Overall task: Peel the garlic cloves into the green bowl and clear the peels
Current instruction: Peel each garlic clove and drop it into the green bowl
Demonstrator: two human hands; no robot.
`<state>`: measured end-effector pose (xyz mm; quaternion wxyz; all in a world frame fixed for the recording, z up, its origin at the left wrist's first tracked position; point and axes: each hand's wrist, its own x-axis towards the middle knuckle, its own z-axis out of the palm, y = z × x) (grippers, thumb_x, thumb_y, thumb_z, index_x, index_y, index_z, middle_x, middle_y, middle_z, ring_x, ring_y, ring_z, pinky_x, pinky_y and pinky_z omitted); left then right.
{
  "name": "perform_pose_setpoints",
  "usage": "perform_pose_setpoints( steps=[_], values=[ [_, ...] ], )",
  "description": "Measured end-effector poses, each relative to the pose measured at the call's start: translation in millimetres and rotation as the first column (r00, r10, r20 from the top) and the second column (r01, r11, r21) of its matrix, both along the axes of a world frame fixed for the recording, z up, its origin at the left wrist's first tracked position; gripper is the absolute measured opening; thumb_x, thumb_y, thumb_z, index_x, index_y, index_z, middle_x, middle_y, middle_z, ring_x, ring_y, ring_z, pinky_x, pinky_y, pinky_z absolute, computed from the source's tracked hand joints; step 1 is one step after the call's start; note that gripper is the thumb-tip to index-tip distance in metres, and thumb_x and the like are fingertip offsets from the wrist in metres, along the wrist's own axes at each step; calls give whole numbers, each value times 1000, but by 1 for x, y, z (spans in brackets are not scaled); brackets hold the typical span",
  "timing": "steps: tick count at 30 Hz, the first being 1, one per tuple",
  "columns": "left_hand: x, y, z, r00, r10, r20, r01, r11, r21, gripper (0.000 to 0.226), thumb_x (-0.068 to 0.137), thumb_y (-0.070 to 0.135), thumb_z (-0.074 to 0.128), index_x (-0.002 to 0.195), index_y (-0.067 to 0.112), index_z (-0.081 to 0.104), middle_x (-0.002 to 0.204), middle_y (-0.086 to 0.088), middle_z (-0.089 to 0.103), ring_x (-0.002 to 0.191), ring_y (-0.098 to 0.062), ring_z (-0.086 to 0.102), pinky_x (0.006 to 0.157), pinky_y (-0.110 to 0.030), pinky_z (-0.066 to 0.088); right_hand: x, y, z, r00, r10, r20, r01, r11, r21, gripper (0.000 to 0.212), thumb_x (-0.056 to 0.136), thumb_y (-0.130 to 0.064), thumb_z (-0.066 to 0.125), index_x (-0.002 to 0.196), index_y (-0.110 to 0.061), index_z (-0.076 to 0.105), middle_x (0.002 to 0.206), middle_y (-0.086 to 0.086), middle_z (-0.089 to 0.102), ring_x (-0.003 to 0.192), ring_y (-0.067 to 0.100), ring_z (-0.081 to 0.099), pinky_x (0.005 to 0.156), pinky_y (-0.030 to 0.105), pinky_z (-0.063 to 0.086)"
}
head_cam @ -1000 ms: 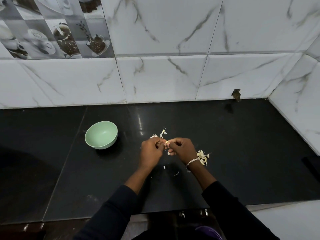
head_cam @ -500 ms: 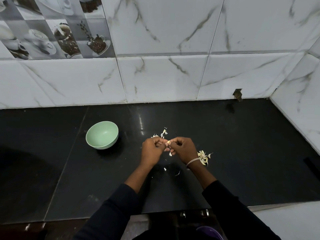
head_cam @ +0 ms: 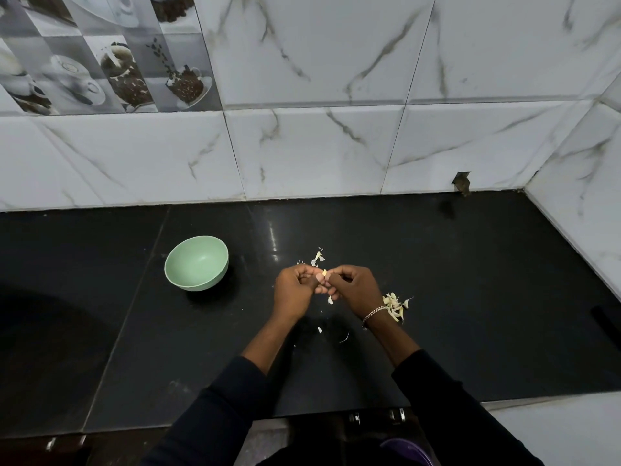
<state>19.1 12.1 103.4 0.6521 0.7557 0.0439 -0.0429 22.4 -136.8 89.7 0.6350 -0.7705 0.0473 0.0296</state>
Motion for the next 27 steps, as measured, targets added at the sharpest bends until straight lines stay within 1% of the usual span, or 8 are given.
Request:
perform_pose_setpoints(
  steps=[3,5,9,12,14,19,23,27],
  values=[
    [-1,-2,-1,999,-3,52,-2,996,87,9,92,-2,67,93,3,74,73,-2,75,63,-6,72,63,-17,55,3,-1,-4,1000,-1,-10,1,1000,0,9,90,-2,67,89,5,73,70,24,69,54,18,63,52,27,52],
    [-3,-3,1,997,-2,72,-5,994,108,8,91,-1,68,92,4,74,73,0,74,63,-4,71,62,-14,54,5,-2,-6,1000,-8,-12,8,1000,-11,9,89,-2,68,88,6,73,71,26,70,52,19,63,51,27,52],
    [-4,-5,-2,996,8,83,-17,994,112,6,91,1,69,92,3,74,74,-3,75,65,-10,73,64,-18,57,4,-1,-6,1000,-29,-10,28,998,-56,11,87,-10,73,84,0,73,62,14,69,50,18,61,50,26,50],
    [-3,-7,-5,995,14,95,-27,990,135,6,90,4,70,92,7,75,74,-3,76,68,-16,74,69,-27,61,1,0,-5,999,-43,6,43,997,-69,11,88,-10,73,80,-3,72,57,3,67,47,12,59,48,22,48],
    [-3,-8,-8,995,17,96,-30,991,129,8,91,4,70,90,10,75,74,-3,76,68,-17,75,71,-30,61,-2,1,-5,998,-60,11,60,996,-65,11,88,-9,73,78,-6,71,54,-2,66,46,8,59,47,20,48],
    [-2,-10,-10,999,-2,52,0,999,51,7,94,2,65,93,4,72,77,-8,76,70,-22,75,72,-35,63,-2,1,-6,997,-78,18,79,993,-83,12,85,-15,75,76,-9,72,60,4,70,50,13,61,48,26,49],
    [0,-12,-12,998,-15,65,11,998,65,13,98,3,58,88,4,68,73,-11,73,63,-19,69,63,-28,58,-1,3,-3,997,-78,10,79,995,-63,11,84,-11,70,75,-6,72,62,6,70,50,14,59,48,26,48],
    [1,-13,-14,995,-12,101,-1,992,123,21,99,3,54,81,7,63,65,-4,64,58,-9,59,61,-19,49,-2,5,3,999,-35,2,35,998,-43,16,86,-6,63,73,-3,71,62,7,67,49,13,58,46,25,46]
  ],
)
